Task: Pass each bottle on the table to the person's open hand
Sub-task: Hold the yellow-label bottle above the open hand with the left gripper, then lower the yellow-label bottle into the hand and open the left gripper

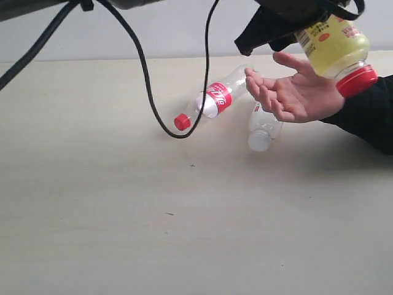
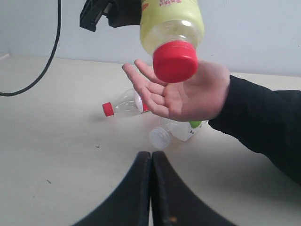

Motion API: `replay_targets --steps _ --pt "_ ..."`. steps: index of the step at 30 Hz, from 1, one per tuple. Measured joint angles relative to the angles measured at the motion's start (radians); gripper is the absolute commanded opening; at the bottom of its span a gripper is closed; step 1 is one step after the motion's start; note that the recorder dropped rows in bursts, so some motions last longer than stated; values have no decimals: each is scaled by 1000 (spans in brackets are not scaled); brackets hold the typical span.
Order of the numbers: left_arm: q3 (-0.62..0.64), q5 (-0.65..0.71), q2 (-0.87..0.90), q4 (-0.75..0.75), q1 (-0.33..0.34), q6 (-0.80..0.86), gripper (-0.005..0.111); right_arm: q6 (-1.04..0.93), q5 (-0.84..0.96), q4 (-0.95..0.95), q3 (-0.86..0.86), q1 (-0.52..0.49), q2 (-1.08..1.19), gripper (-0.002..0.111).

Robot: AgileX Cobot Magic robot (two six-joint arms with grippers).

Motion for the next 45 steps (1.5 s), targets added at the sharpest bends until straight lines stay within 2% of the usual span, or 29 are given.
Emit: replay_targets --steps 6,14,22,33,35,37,38,39,40,42,45 --pt "-73 156 15 -50 7 -26 0 0 0 0 0 0 0 0" --pt "-210 312 146 -144 7 -26 0 0 0 0 0 0 0 0" --pt "-299 334 242 -148 7 -4 0 0 0 0 0 0 0 0" --pt "-305 335 313 -159 7 18 0 0 0 0 0 0 0 0" --pt "-305 333 315 -159 7 23 10 0 0 0 0 0 0 0" --pt "-306 327 315 -159 7 26 33 0 0 0 0 0 0 0" --pt "-306 327 315 -159 7 26 49 0 0 0 0 0 0 0" --pt "-306 327 315 -159 7 26 59 0 0 0 0 0 0 0" --pt "-306 327 315 -159 7 26 75 0 0 0 0 0 0 0" --pt "-306 325 315 -161 7 17 88 0 0 0 0 0 0 0" --pt "-306 325 315 -184 7 -8 89 0 0 0 0 0 0 0"
